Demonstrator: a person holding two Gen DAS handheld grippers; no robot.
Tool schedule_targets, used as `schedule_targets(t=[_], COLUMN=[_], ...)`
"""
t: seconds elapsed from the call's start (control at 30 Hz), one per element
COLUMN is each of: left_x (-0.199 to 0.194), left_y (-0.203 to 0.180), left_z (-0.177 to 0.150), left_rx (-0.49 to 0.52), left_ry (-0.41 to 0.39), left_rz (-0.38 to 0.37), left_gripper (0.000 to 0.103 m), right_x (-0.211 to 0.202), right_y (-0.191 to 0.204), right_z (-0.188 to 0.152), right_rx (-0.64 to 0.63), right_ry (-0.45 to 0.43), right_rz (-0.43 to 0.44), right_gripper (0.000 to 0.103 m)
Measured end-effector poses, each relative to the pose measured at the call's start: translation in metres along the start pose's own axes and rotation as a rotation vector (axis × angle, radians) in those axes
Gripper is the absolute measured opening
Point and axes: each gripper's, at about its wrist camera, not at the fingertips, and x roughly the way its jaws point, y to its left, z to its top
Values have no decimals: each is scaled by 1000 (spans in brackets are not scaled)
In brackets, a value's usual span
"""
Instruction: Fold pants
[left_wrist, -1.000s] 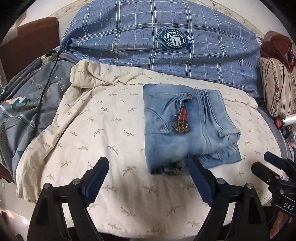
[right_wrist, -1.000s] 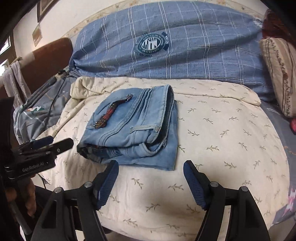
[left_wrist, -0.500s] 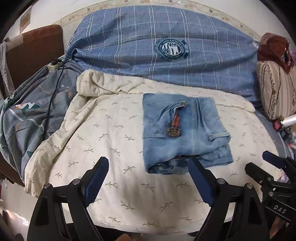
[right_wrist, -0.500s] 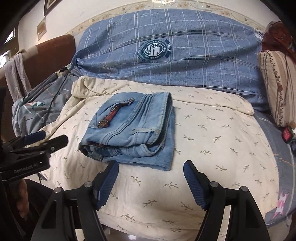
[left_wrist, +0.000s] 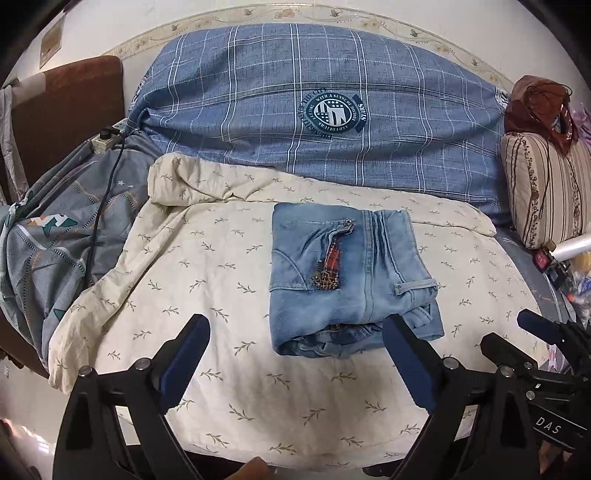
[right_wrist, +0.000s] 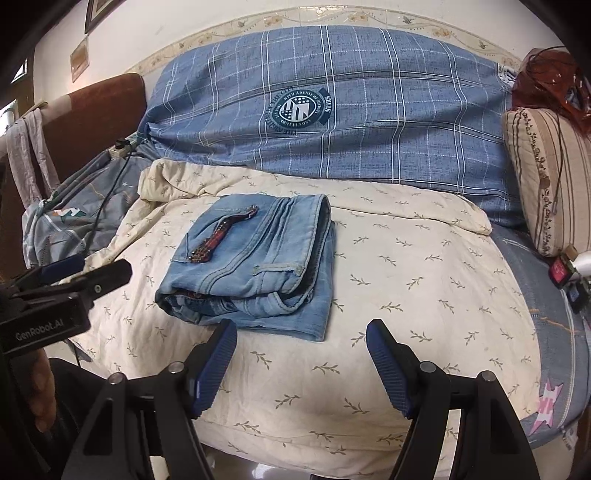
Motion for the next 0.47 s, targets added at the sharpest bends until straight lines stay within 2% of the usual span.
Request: schedule_targets(t=[0.47], left_x=[10], left_y=[-9], left_z=[5], left_rx=[14], left_ry=[24], left_rz=[-57], left_gripper=[102], right_x=[6], right_y=[-2], right_z=[1], right_rx=[7], right_ry=[16], right_rz=[-6], right_gripper=[76])
